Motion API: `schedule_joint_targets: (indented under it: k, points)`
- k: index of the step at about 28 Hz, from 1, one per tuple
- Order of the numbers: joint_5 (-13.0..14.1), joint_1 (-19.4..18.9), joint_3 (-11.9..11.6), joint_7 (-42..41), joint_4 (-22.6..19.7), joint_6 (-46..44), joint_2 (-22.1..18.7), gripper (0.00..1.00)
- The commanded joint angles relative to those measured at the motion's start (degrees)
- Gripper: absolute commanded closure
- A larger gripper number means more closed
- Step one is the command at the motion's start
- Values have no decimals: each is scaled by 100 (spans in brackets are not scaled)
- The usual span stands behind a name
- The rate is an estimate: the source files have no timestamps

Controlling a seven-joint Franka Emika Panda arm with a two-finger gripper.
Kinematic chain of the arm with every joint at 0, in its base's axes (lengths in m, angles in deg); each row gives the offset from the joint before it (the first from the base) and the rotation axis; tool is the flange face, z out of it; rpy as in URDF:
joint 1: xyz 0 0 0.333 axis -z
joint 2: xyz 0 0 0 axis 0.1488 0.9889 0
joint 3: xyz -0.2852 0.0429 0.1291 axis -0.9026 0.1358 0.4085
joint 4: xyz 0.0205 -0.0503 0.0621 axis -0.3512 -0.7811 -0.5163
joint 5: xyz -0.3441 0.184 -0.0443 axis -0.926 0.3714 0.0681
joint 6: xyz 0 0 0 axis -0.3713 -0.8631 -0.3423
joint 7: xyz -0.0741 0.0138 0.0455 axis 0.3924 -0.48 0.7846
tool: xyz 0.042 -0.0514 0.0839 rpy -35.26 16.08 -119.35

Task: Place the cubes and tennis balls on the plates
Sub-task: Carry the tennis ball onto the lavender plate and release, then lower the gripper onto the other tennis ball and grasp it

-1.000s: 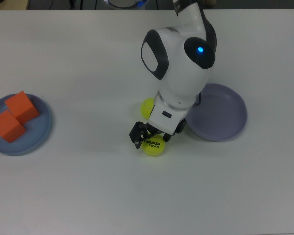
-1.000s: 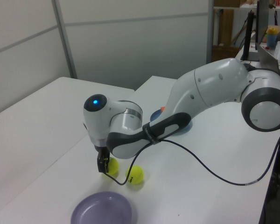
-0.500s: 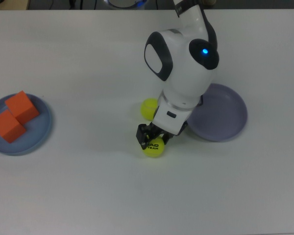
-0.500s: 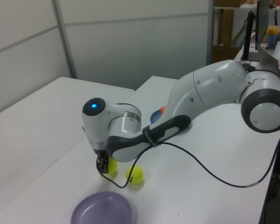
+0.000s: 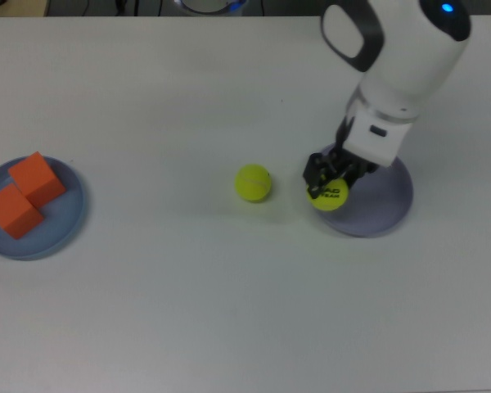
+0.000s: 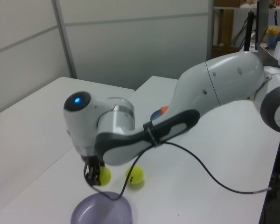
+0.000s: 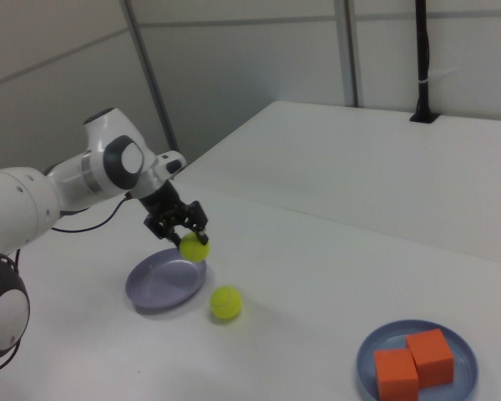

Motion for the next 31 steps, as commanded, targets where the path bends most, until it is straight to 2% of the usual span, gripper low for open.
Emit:
schedule_joint_targets:
  k: [1, 4, 9, 14, 17, 23, 31]
  points:
    - [77, -200, -34, 567, -269, -72, -115, 0]
    - [86, -288, -17, 901, -269, -72, -115, 0]
    - [112, -279, -26, 885, -216, -247, -142, 0]
    - [104, -113, -131, 508, -208, -677, -256, 0]
    - [104, 54, -280, 226, -208, -1073, -291, 0]
    - [95, 72, -553, 33, -321, -1267, -265, 0]
    - [34, 160, -579, 24, -602, -1249, -247, 0]
